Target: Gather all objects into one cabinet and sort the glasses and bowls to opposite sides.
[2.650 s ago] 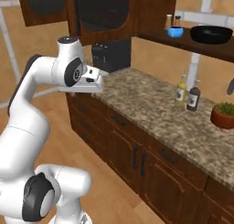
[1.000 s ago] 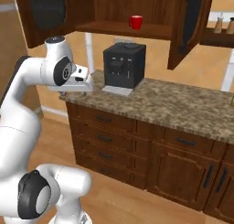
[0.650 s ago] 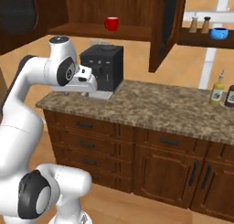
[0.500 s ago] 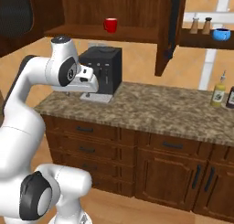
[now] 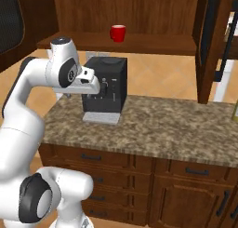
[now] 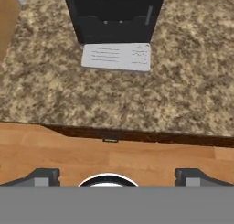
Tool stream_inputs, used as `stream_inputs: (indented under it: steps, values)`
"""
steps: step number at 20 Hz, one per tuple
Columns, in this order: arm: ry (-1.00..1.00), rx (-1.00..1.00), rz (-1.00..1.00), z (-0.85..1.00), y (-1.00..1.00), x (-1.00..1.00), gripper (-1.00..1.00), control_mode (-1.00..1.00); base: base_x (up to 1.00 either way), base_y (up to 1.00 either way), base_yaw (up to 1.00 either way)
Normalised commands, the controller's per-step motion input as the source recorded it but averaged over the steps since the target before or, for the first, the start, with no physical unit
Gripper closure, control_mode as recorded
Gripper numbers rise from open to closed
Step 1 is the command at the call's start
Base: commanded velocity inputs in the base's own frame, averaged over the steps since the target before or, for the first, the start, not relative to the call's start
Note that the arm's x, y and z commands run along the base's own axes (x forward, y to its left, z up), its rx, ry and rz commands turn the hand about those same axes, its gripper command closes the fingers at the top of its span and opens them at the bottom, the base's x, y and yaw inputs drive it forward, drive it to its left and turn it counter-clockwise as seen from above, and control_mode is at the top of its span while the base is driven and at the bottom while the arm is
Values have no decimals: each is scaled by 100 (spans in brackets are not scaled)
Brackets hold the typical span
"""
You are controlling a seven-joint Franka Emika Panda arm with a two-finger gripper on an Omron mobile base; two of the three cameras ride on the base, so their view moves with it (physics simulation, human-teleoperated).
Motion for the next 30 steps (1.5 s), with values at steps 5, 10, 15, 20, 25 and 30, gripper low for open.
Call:
stream_inputs:
  steps: [5, 10, 15, 20, 25, 30]
  values:
    - [0, 0, 0, 0, 0, 0, -100, 100, 39, 6, -4]
    - [0, 0, 0, 0, 0, 0, -100, 100, 91, 45, -24]
    - [0, 0, 0, 0, 0, 0, -100, 100, 17, 11, -7]
    - [0, 0, 0, 0, 0, 0, -100, 100, 49, 0, 0]
    - [0, 0, 0, 0, 0, 0, -100, 100, 52, 0, 0]
    - [0, 0, 0, 0, 0, 0, -100, 100, 2, 0, 0]
